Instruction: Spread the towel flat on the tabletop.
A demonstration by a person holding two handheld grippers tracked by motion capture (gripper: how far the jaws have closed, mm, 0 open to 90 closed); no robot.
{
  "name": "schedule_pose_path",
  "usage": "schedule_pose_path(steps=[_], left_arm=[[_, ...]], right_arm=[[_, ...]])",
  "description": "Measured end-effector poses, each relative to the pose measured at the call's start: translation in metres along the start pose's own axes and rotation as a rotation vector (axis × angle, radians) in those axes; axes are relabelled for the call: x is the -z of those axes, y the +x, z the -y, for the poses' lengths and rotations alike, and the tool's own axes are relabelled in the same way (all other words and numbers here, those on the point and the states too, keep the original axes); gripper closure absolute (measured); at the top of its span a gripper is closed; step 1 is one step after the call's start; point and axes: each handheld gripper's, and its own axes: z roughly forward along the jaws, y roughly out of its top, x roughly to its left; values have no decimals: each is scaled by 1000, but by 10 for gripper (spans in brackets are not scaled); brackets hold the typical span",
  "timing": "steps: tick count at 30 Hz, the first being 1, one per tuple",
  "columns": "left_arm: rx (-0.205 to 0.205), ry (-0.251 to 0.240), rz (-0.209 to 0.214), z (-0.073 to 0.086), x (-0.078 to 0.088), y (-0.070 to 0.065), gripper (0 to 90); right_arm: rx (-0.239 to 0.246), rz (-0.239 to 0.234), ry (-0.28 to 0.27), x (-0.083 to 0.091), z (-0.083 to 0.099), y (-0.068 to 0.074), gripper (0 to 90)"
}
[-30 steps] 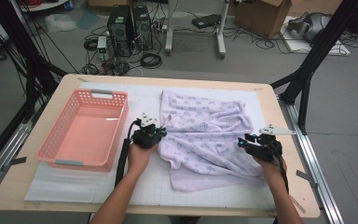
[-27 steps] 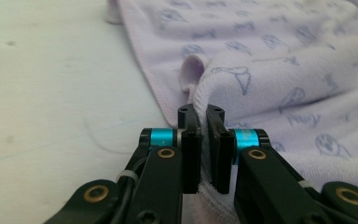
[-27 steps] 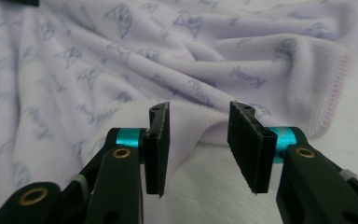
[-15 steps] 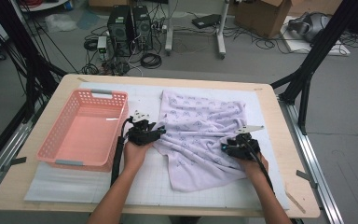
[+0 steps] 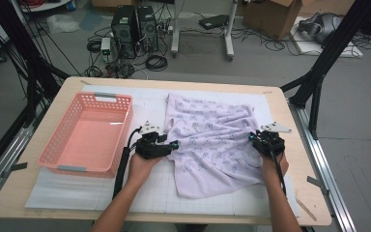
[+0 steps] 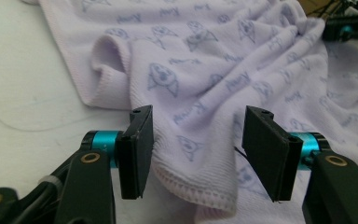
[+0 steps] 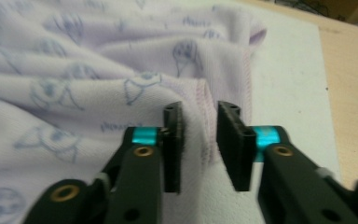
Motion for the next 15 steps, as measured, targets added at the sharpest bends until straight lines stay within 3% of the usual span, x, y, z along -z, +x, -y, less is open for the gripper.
schedule_pose_path(steps=[4, 5, 6, 8, 12, 15], left_arm=[[-25, 60, -4, 7, -11, -7, 412], [-47, 73, -19, 7, -12, -9, 435], [-62, 77, -33, 7, -12, -11, 511], [-89, 83, -79, 6, -13, -12, 773], [-51, 44, -170, -1, -12, 2, 811], [-13, -9, -234, -5, -7, 17, 811]], right_arm=[[-57, -99, -41, 19, -1, -4, 566], [-59, -126, -42, 23, 0, -5, 551], [-54, -137, -39, 27, 1, -4, 551], [-36, -161, -35, 34, 5, -5, 541], [-29, -191, 4, 39, 14, -7, 523], [-28, -225, 66, 31, 20, -5, 488]])
